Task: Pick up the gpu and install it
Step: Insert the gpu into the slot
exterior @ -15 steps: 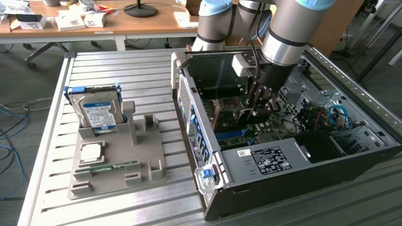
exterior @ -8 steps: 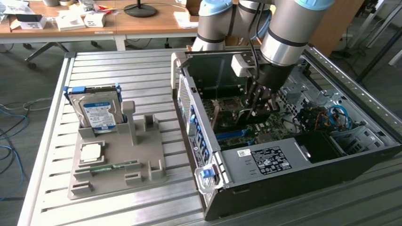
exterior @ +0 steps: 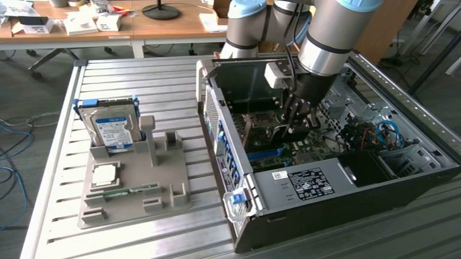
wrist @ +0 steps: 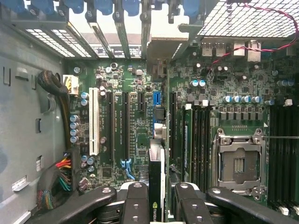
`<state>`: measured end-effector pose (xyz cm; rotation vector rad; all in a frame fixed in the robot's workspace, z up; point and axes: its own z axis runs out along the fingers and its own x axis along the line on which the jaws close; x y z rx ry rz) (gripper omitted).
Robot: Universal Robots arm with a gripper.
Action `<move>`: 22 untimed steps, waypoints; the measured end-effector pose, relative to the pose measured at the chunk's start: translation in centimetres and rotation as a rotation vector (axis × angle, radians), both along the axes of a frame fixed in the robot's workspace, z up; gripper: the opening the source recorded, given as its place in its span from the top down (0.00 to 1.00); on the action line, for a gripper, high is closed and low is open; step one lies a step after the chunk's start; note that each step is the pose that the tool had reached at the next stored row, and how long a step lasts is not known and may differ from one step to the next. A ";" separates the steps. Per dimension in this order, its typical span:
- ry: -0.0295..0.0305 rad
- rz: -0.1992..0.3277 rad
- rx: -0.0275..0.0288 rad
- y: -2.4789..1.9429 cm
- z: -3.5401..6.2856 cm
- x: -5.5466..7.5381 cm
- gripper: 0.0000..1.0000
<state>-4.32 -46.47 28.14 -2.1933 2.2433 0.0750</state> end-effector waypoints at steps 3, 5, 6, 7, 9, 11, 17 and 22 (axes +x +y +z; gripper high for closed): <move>0.0000 0.000 0.0000 0.00 -0.01 -0.4 0.74; 0.0001 0.000 -0.0001 0.00 -0.03 -0.8 0.74; 0.0000 0.000 0.0000 0.00 -0.32 -0.8 0.74; 0.0001 0.000 -0.0001 0.00 -0.46 -0.8 0.74; 0.0000 0.000 -0.0001 0.00 -0.46 -0.8 0.74; 0.0000 0.000 0.0000 0.00 -0.47 -1.0 0.74; -0.0001 0.000 0.0001 -0.01 -0.54 -1.2 0.74; 0.0001 0.000 -0.0003 -0.01 -0.69 -1.3 0.74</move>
